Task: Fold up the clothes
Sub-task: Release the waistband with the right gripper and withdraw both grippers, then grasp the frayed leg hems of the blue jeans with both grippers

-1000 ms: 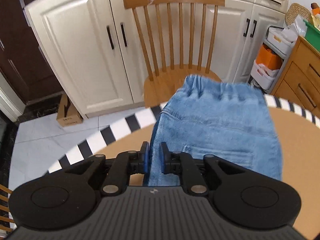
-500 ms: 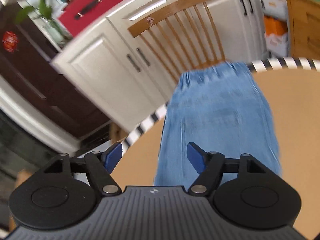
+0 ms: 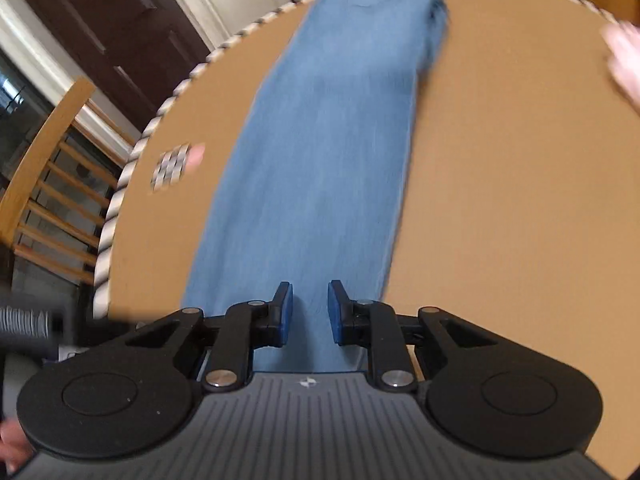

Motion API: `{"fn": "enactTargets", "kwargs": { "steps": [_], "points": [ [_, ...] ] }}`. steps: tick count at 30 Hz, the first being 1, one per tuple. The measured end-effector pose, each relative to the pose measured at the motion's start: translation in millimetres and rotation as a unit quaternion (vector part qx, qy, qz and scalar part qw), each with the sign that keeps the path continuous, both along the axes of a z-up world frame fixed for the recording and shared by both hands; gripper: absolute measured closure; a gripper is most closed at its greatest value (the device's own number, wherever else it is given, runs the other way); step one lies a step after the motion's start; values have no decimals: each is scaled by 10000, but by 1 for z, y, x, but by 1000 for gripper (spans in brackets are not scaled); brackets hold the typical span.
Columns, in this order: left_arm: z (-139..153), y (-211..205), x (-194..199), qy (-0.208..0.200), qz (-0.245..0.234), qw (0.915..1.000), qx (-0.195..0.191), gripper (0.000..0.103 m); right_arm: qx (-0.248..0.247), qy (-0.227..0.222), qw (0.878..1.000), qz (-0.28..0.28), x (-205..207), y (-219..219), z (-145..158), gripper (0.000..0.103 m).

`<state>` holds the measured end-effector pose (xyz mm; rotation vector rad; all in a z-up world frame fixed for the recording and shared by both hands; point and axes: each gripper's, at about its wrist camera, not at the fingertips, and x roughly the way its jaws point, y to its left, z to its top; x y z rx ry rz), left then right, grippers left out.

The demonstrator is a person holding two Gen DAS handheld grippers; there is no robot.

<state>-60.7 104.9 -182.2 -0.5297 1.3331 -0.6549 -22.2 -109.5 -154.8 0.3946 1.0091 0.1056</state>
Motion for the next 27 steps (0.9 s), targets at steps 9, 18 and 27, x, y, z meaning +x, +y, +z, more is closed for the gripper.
{"fn": "enactTargets", "kwargs": {
  "steps": [9, 18, 27],
  "points": [
    [8, 19, -62, -152, -379, 9991, 136, 41, 72, 96, 9997, -232, -102, 35, 15, 76],
    [27, 37, -92, -395, -271, 9974, 548, 36, -348, 47, 9992, -173, -117, 37, 30, 45],
    [10, 76, -128, 77, -13, 9995, 295, 33, 106, 34, 9985, -532, -145, 9, 24, 11]
  ]
}}
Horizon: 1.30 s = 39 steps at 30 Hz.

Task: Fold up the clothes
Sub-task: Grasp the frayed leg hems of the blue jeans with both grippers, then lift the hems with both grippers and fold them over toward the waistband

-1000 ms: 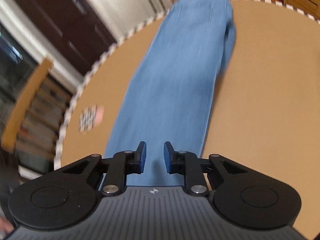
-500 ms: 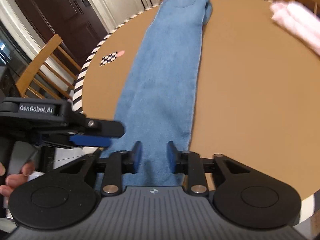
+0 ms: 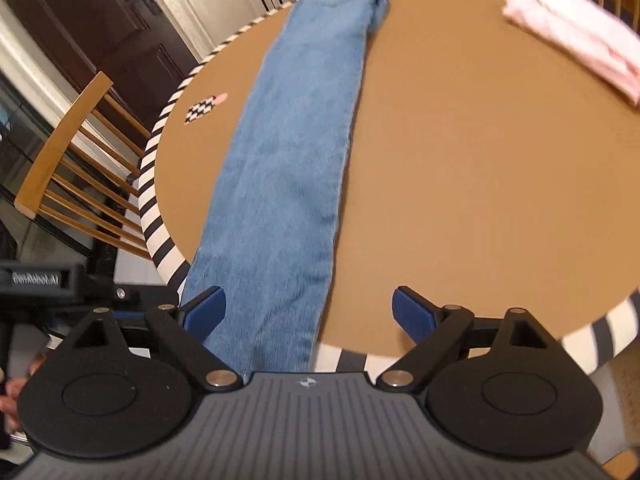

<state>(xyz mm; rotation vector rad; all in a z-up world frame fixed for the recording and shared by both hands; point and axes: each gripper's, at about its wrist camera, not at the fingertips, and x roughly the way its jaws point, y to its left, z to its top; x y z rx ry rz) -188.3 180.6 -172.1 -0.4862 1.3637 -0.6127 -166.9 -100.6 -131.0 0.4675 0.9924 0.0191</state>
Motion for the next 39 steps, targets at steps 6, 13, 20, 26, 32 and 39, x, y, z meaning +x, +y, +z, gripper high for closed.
{"fn": "enactTargets", "kwargs": {
  "steps": [6, 13, 20, 26, 32, 39],
  "points": [
    [-22, 3, 2, 341, 345, 9983, -322, 34, 330, 295, 9989, -148, -2, -6, -17, 12],
    [-27, 4, 1, 446, 302, 9978, -377, 73, 596, 465, 9965, -355, -8, -13, -21, 11],
    [-19, 7, 1, 431, 375, 9966, -587, 93, 596, 601, 9957, -375, -10, -13, -22, 6],
    [-14, 15, 8, 1062, 878, 9786, -1531, 93, 1199, 502, 9903, -487, -15, -21, -20, 1],
    [-1, 12, 19, 1045, 851, 9766, -1678, 93, 2514, 449, 9609, -1065, -23, -41, -36, 1],
    [-6, 13, 20, 1198, 906, 9728, -1765, 93, 4675, 821, 8572, -1997, -40, -56, -94, 13]
  ]
}}
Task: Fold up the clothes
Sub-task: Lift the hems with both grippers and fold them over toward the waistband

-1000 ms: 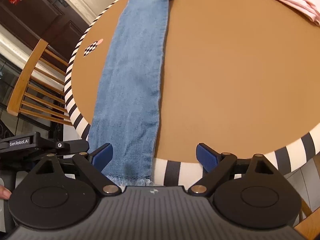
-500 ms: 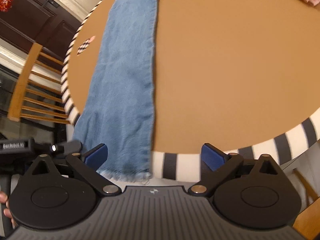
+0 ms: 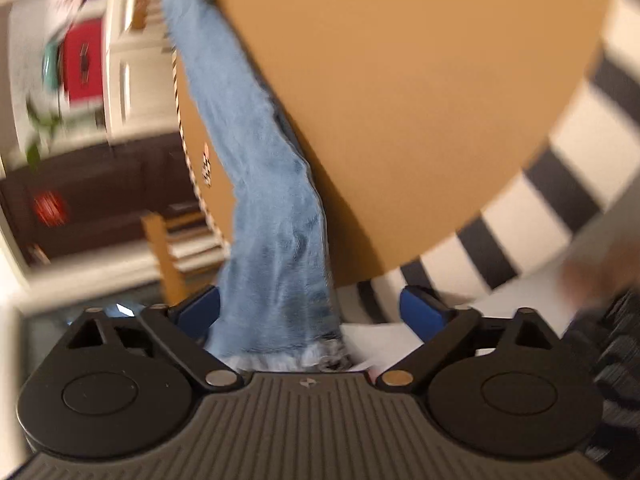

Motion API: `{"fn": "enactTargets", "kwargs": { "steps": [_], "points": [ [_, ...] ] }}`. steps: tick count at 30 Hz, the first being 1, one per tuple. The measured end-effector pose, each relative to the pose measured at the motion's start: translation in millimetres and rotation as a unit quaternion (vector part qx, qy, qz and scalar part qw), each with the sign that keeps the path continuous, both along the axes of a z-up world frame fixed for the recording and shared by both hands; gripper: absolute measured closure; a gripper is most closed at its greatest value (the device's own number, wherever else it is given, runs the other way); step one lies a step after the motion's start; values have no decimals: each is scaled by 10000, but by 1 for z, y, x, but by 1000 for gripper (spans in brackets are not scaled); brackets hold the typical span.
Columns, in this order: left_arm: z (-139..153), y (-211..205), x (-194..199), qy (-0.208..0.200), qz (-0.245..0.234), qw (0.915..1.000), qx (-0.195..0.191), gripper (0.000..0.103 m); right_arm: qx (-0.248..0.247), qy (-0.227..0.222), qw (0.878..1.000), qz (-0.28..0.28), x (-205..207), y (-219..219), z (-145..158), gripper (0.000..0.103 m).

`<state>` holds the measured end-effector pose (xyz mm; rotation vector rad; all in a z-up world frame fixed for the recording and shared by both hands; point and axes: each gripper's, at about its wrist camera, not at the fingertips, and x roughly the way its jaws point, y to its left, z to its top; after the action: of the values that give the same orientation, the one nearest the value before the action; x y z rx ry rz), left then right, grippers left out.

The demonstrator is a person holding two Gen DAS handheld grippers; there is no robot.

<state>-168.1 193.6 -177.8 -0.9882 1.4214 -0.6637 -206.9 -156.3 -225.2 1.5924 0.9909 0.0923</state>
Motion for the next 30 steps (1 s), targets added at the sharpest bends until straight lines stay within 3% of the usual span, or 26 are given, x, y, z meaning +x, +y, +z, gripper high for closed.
{"fn": "enactTargets", "kwargs": {
  "steps": [3, 4, 6, 8, 13, 20, 24, 26, 30],
  "points": [
    [-5, 1, -2, 81, 18, 10000, -1, 93, 383, 32, 9992, -132, 0, 5, -17, 45],
    [-7, 2, -2, 110, 19, 9999, 13, 93, 430, -6, 9990, -136, 1, 8, -21, 62],
    [-10, 3, -2, 115, 2, 9999, 95, 93, 394, -79, 9990, -186, 1, 13, -24, 68],
    [-8, 3, -3, 11, -65, 9996, 289, 93, 236, -243, 9993, -129, 1, 15, -20, 88],
    [7, -3, -5, -385, -309, 9956, 794, 93, -406, -741, 9963, 184, 2, 12, 13, 92],
    [38, -14, -15, -679, -475, 9926, 889, 93, -613, -643, 9952, 418, 3, 8, 47, 93],
    [52, -16, -28, -756, -569, 9923, 796, 93, -1122, -987, 9871, 582, -8, 13, 76, 95],
    [45, -15, -28, -679, -517, 9930, 818, 93, -1293, -1118, 9835, 597, -10, 11, 80, 95],
    [27, -13, -27, -437, -354, 9946, 868, 93, -996, -851, 9906, 399, -6, 4, 57, 96]
  ]
}}
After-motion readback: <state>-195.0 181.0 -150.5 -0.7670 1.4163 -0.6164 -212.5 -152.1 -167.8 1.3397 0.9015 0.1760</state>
